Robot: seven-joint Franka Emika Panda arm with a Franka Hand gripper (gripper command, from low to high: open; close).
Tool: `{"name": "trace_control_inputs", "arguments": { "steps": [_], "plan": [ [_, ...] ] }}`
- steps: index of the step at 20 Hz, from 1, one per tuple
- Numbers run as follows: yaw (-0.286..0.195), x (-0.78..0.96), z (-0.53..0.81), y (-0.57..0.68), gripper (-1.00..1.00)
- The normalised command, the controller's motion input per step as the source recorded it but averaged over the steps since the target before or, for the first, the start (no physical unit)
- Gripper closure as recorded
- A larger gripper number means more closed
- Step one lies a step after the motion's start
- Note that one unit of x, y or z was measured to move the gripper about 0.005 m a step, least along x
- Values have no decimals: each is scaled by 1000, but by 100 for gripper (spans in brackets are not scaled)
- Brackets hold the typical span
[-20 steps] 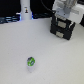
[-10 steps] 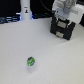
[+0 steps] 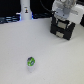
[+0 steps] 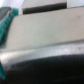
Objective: Open the kcup holder, insert the kcup into the holder, and close the kcup holder
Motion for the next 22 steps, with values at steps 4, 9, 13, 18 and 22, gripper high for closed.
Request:
{"name": "trace_control_inputs", "arguments": {
  "steps": [4, 9, 13, 18, 22],
  "plan": [
    [-63, 836, 223, -158, 100],
    [-51, 981, 213, -167, 100],
    [-44, 997, 195, -220, 100],
    [-50, 996, 217, -231, 100],
    [-55, 994, 240, -229, 100]
  ]
}}
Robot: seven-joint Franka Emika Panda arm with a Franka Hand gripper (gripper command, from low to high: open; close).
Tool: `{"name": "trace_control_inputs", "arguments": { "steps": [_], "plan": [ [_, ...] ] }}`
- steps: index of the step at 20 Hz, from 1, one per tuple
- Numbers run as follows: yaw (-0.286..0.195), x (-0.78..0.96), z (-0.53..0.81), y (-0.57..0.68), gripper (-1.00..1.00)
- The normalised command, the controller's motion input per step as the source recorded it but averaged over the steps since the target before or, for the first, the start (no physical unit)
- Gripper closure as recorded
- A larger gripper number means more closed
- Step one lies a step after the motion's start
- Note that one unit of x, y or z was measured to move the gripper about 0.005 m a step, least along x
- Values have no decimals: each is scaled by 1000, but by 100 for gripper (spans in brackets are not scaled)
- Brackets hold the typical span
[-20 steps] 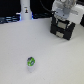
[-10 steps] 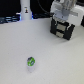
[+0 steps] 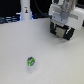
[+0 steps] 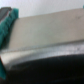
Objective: Open the kcup holder, insert the kcup into the holder, and close the kcup holder
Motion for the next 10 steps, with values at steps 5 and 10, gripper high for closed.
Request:
{"name": "trace_control_inputs", "arguments": {
  "steps": [5, 10],
  "plan": [
    [-18, 982, 230, -190, 100],
    [-66, 942, 227, -280, 100]
  ]
}}
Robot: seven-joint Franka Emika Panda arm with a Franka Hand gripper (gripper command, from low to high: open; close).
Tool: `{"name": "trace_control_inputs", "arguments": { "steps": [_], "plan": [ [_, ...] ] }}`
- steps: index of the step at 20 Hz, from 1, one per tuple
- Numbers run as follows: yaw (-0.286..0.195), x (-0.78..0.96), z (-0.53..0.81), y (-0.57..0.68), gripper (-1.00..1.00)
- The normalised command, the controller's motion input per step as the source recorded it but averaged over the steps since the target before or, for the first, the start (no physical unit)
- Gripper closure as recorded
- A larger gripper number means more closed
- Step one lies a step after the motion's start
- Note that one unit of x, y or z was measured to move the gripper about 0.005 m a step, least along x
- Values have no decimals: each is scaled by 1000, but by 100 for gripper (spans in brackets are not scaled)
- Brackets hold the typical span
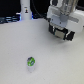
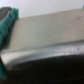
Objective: Open the kcup holder, insert the kcup into the holder, and close the kcup holder
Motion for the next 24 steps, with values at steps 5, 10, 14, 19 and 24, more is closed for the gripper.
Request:
{"name": "trace_control_inputs", "arguments": {
  "steps": [5, 10, 14, 19, 24],
  "plan": [
    [-66, 930, 230, -315, 100],
    [-64, 907, 212, -356, 100],
    [-67, 882, 215, -371, 100],
    [-73, 820, 205, -353, -100],
    [-91, 431, 205, -214, -100]
  ]
}}
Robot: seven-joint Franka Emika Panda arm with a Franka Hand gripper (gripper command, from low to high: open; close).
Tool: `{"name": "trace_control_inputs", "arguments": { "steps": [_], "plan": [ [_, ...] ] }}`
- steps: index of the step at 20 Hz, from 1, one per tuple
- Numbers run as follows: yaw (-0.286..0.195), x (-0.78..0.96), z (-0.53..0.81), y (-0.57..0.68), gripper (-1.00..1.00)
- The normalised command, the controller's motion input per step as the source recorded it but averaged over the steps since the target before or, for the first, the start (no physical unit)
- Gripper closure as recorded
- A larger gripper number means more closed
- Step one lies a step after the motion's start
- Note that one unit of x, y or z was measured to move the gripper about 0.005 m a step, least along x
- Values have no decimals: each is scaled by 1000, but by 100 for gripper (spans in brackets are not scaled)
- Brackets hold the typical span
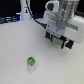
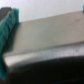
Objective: Open the kcup holder, insert the kcup into the holder, and close the kcup holder
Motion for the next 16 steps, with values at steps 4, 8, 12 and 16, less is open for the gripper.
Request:
{"name": "trace_control_inputs", "arguments": {
  "steps": [4, 8, 12, 16],
  "plan": [
    [-121, 359, 255, -417, -100],
    [-145, 362, 244, -598, -100],
    [-157, 334, 171, -699, -100],
    [-169, 315, 89, -741, -100]
  ]
}}
